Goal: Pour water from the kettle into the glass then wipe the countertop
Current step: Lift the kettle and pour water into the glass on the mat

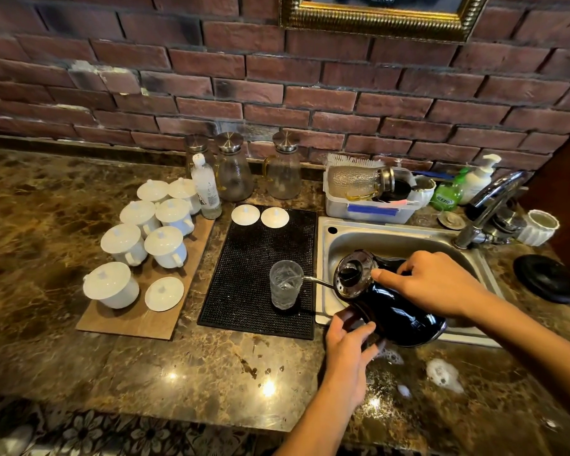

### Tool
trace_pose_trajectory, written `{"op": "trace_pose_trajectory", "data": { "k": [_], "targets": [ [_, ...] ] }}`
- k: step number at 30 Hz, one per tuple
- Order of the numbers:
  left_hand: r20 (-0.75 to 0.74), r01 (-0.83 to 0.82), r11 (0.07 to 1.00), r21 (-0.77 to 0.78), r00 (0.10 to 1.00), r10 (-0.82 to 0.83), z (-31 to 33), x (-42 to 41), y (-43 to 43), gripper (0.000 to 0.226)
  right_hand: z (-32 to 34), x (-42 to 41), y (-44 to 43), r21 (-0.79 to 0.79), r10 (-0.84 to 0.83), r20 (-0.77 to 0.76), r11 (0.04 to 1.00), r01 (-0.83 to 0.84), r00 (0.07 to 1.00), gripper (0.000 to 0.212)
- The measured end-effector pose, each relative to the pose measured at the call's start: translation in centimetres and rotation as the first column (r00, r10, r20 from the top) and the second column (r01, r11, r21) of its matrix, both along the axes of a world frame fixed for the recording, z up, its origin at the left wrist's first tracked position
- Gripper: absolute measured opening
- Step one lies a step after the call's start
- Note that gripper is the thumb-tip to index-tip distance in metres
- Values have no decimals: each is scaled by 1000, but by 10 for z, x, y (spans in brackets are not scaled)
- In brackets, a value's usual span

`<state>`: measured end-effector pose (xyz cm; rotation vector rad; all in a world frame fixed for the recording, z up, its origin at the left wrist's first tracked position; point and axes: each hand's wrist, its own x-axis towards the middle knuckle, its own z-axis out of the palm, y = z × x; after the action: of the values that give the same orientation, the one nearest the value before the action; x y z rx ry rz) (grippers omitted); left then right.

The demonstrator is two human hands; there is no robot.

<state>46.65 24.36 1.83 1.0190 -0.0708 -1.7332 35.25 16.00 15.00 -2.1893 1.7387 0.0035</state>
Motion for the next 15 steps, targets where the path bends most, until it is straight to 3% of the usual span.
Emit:
{"op": "trace_pose_trajectory", "data": {
  "k": [15],
  "targets": [
    [-16, 4, 1000, -19, 1000, -5, 3, 0, -4, 36, 13, 9, 1, -37, -8, -27, 999, 7, 1000, 71]
  ]
}}
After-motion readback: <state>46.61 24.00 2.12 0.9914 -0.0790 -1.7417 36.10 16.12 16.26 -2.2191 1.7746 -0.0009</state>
